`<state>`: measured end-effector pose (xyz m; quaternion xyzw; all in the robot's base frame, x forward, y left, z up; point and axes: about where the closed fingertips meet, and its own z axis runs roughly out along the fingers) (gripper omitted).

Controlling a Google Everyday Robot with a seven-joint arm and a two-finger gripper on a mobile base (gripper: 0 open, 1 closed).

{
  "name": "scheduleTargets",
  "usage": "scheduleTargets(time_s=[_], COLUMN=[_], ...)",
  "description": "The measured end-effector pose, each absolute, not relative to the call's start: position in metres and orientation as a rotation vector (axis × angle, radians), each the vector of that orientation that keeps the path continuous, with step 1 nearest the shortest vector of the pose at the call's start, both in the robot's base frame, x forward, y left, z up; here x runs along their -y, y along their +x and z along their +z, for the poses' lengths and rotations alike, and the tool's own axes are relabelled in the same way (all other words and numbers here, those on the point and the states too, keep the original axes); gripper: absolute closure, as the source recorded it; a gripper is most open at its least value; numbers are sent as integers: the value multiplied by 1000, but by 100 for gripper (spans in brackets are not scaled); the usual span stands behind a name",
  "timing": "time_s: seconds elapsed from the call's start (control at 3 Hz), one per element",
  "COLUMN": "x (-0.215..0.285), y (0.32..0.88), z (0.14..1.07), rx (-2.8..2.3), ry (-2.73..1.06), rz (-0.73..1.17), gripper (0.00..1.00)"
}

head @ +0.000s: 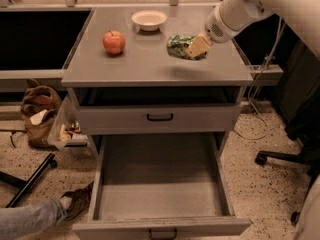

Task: Pick green can from middle drawer and place on counter

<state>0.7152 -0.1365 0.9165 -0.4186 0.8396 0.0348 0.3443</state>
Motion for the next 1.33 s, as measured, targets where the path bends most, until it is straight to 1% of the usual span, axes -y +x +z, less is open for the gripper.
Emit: scheduleTargets(time_s=[0.67, 1.0, 1.33], x=[129, 124, 124], y=[736, 737, 737], z=[864, 854, 854], rx=[-2253, -2264, -2264], ry=[-1049, -1045, -1045], rz=[206, 240, 240], gripper=[100, 100, 81])
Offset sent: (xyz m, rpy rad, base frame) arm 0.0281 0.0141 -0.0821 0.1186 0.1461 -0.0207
